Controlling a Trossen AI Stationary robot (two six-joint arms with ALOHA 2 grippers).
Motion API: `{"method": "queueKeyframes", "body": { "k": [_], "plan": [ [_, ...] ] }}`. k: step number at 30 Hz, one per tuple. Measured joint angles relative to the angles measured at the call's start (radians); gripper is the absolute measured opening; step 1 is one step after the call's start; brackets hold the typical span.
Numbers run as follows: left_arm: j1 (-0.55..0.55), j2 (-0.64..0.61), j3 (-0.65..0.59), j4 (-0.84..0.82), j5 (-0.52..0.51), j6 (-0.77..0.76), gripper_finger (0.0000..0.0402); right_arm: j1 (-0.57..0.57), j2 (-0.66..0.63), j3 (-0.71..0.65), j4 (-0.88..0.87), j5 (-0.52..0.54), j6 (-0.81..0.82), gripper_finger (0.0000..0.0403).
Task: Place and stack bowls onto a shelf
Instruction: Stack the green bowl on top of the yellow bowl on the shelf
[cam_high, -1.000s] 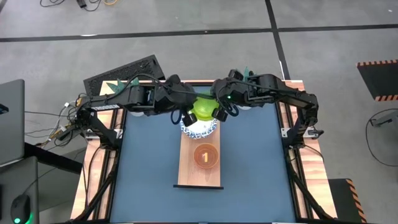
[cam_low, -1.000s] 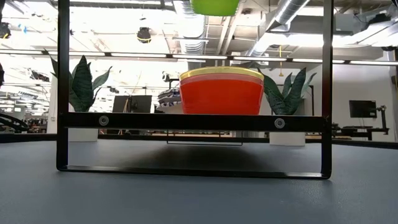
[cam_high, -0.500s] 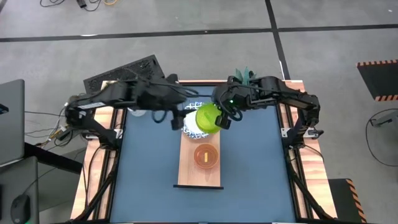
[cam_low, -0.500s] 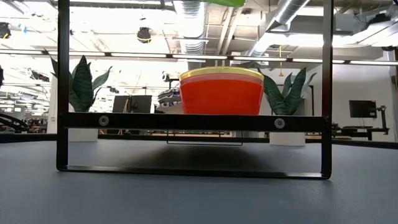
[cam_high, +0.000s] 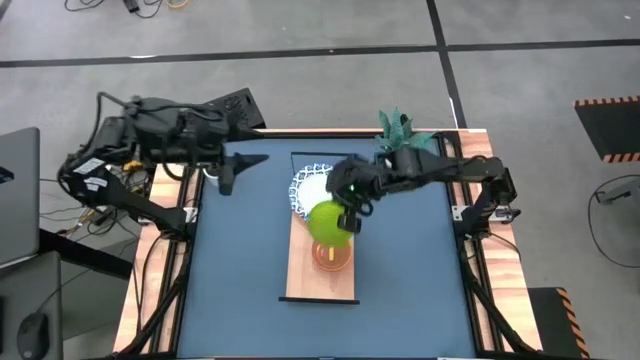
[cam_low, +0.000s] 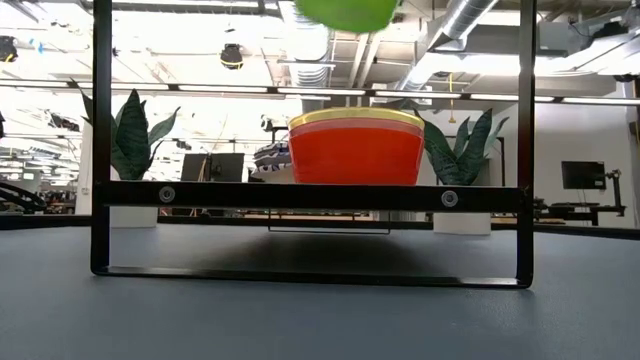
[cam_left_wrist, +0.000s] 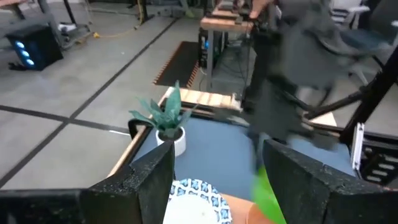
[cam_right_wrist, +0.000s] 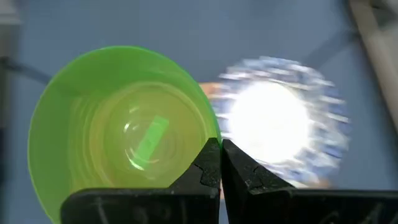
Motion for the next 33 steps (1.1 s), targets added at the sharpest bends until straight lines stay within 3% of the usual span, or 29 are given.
{"method": "queueKeyframes", "body": {
  "k": [3,17,22,33],
  "plan": [
    [0.0,-0.018,0.0,-0.013,-0.007,-0.003,0.0228,0.022,-0.044,-0.123,0.08,-0.064,0.0,0.0021],
    [0.0,-0.019,-0.001,-0.077,-0.061,-0.002,0.0228,0.014,-0.188,-0.633,0.53,-0.123,0.172,0.0021],
    [0.0,-0.019,0.0,-0.077,-0.117,-0.003,0.0228,0.01,-0.185,-0.7,0.635,-0.158,0.191,0.0021],
    [0.0,-0.019,-0.001,-0.077,-0.132,-0.013,0.0228,-0.021,-0.172,-0.757,0.629,-0.178,0.177,0.0021]
  ]
}}
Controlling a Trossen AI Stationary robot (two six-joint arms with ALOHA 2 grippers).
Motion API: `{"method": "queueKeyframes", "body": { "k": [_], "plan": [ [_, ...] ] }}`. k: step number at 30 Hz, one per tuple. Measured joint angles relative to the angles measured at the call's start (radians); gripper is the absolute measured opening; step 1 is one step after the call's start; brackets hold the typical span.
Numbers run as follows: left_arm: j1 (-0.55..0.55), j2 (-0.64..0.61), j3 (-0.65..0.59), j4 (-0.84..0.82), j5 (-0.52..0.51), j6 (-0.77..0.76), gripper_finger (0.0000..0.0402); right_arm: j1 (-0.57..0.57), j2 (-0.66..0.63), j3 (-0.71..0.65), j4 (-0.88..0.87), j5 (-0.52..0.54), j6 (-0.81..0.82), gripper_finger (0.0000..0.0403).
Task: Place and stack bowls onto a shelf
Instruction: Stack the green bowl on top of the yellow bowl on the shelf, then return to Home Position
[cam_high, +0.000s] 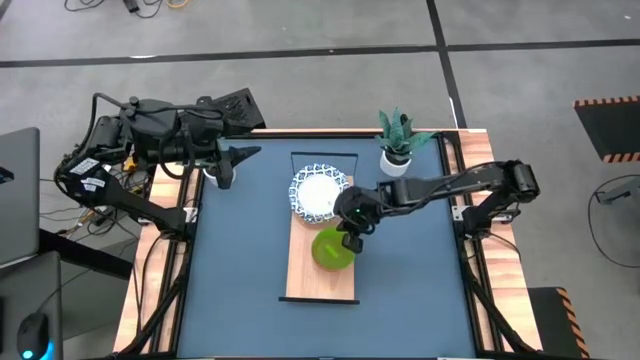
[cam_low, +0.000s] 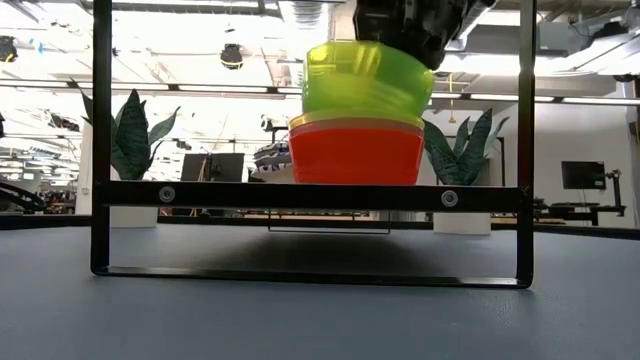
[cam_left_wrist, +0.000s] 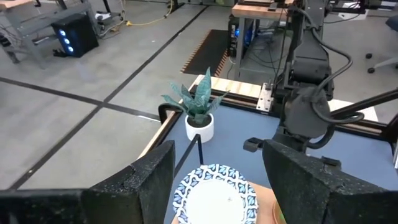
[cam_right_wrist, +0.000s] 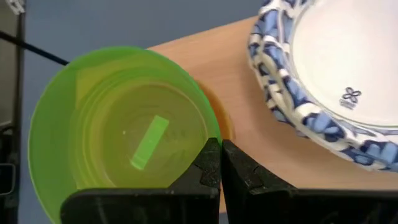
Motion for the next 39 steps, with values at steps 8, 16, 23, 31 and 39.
{"method": "queueKeyframes", "body": {
  "k": [8,16,23,31,39],
  "plan": [
    [0.0,0.0,0.0,0.0,-0.002,0.0,0.0228,-0.005,0.0,-0.014,-0.003,-0.007,-0.002,0.0033],
    [0.0,0.0,0.0,0.0,-0.002,0.0,0.0228,-0.005,0.0,-0.014,-0.003,-0.007,-0.009,0.008],
    [0.0,0.0,0.0,0.0,-0.002,0.005,0.0228,-0.024,-0.016,0.01,0.006,-0.113,-0.025,0.0128],
    [0.0,0.0,0.0,-0.001,-0.001,0.008,0.0228,-0.066,-0.145,0.046,0.011,-0.19,-0.027,0.0175],
    [0.0,0.0,0.0,-0.038,-0.003,-0.003,0.0228,-0.034,-0.388,0.048,0.237,-0.18,-0.03,0.0172]
  ]
}}
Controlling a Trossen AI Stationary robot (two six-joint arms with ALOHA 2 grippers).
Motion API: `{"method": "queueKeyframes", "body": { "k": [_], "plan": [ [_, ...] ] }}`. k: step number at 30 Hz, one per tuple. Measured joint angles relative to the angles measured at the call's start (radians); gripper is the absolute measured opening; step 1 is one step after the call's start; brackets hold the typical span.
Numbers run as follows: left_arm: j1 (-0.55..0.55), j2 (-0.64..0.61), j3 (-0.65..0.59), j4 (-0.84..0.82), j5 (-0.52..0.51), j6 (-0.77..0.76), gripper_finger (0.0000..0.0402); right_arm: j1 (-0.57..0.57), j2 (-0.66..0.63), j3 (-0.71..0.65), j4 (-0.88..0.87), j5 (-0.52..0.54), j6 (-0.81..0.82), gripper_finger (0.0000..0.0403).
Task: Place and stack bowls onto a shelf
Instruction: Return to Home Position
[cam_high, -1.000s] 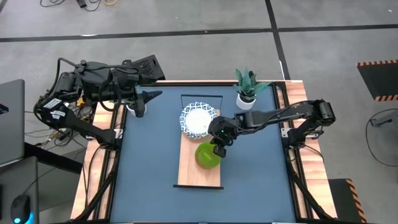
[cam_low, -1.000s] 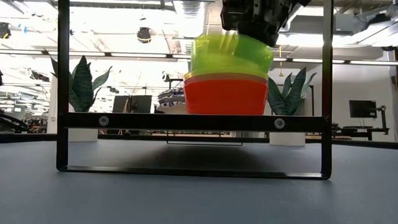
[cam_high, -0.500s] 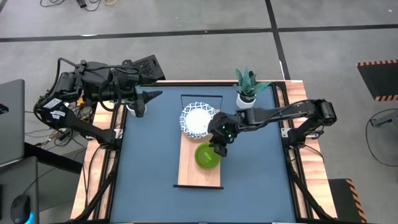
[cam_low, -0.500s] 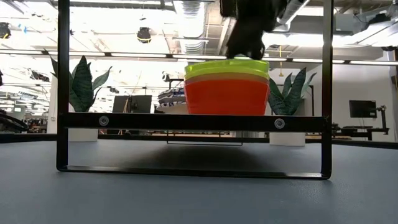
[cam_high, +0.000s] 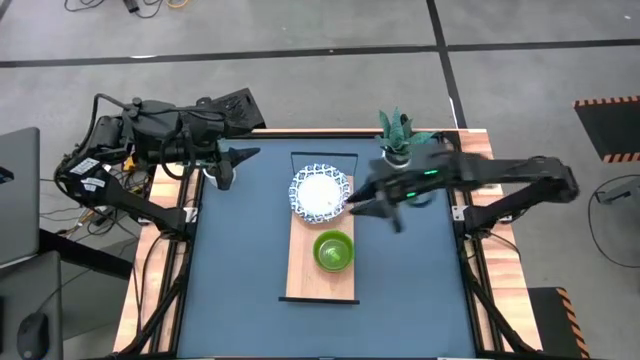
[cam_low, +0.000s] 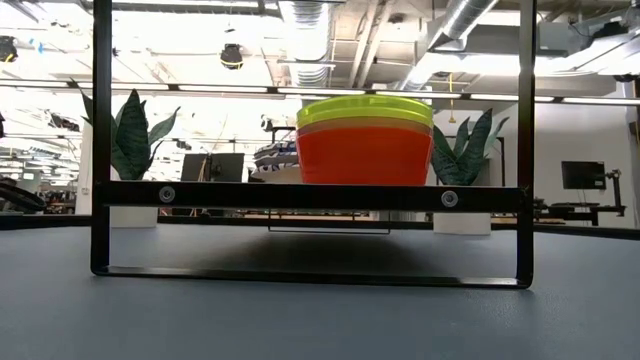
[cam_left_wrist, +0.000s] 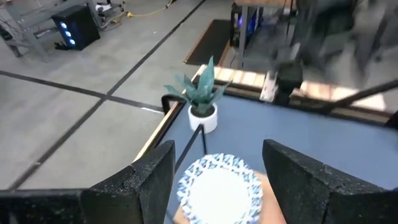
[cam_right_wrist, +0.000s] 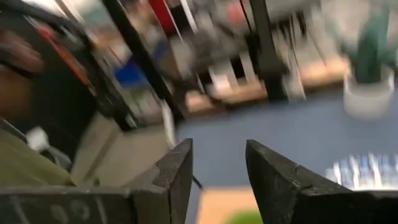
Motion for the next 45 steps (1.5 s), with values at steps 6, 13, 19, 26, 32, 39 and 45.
{"method": "queueKeyframes", "body": {
  "k": [6,13,19,26,32,39,45],
  "plan": [
    [0.0,0.001,0.0,-0.056,0.001,0.091,0.0228,-0.003,-0.202,0.0,-0.022,0.001,-0.015,0.0172],
    [0.048,0.002,-0.053,0.059,0.225,0.136,0.0228,0.006,-0.364,-0.002,-0.086,0.0,-0.232,0.0172],
    [0.17,-0.147,-0.36,0.333,0.517,0.103,0.0228,-0.042,-0.544,-0.188,-0.055,0.011,-0.199,0.0172],
    [0.258,-0.42,-0.82,0.667,0.566,-0.035,0.0228,-0.106,-0.821,-0.534,0.2,0.016,-0.071,0.0173],
    [0.282,-0.646,-1.12,0.813,0.521,-0.136,0.0228,-0.134,-1.045,-0.733,0.276,0.026,0.025,0.0173],
    [0.281,-0.895,-1.392,0.911,0.465,-0.239,0.0228,-0.142,-1.201,-0.865,0.274,0.053,0.038,0.0173],
    [0.281,-1.099,-1.585,0.937,0.443,-0.297,0.0228,-0.139,-1.197,-0.954,0.229,0.05,0.031,0.0172]
  ]
}}
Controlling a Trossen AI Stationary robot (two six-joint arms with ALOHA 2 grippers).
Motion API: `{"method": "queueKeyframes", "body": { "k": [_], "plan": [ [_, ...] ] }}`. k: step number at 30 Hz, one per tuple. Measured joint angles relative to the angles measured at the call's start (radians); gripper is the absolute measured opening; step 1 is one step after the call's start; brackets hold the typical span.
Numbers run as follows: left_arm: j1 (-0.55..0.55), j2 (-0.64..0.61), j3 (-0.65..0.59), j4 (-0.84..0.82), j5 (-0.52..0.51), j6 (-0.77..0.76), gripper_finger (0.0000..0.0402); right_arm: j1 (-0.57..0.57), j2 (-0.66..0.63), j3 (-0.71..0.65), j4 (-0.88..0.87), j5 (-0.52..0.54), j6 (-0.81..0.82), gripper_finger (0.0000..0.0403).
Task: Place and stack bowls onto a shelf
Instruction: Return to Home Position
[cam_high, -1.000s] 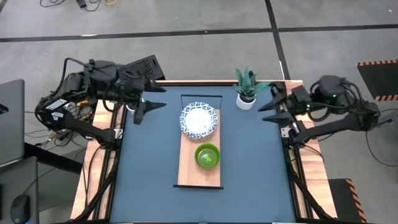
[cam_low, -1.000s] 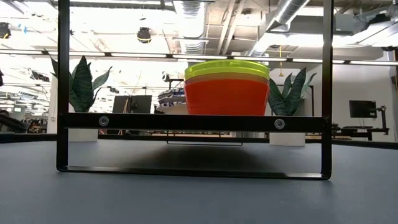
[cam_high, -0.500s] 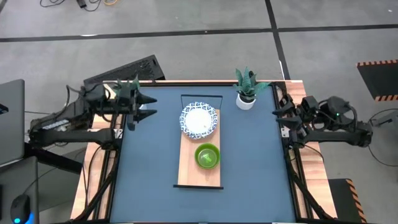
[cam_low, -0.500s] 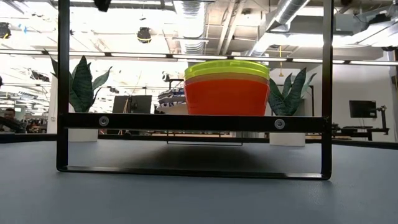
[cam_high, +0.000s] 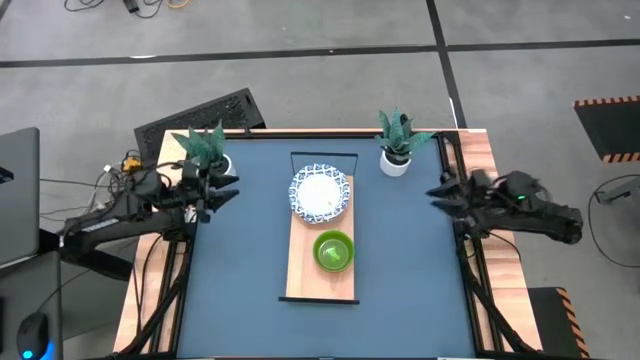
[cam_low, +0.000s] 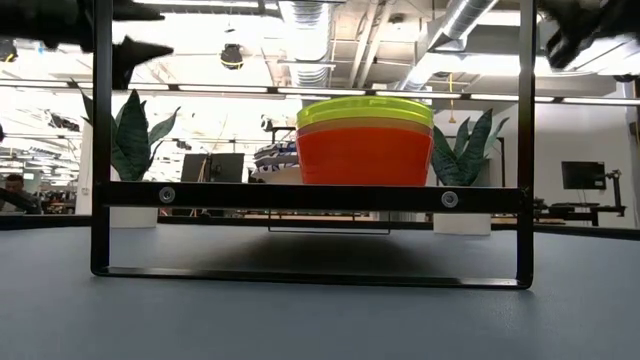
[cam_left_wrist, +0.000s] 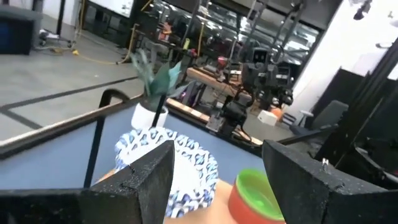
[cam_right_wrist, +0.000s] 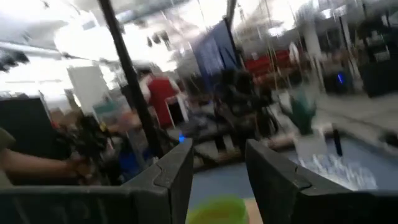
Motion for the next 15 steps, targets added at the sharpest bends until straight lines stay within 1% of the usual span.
{"method": "queueKeyframes", "body": {
  "k": [5,9,12,13,15],
  "plan": [
    [0.0,-0.147,-0.14,0.006,-0.018,-0.066,0.0228,0.0,-0.005,-0.107,0.121,-0.038,-0.002,0.0172],
    [0.0,-0.13,-0.225,0.051,-0.022,-0.097,0.0228,0.001,-0.005,-0.214,0.236,-0.066,0.002,0.0172],
    [0.0,-0.117,-0.301,0.137,-0.024,-0.119,0.0228,0.001,-0.005,-0.299,0.35,-0.093,-0.007,0.0172],
    [0.0,-0.116,-0.323,0.153,-0.022,-0.128,0.0228,0.001,-0.004,-0.319,0.357,-0.094,-0.004,0.0172],
    [0.0,-0.112,-0.324,0.139,-0.037,-0.134,0.0228,0.001,-0.002,-0.318,0.343,-0.093,-0.012,0.0173]
  ]
}}
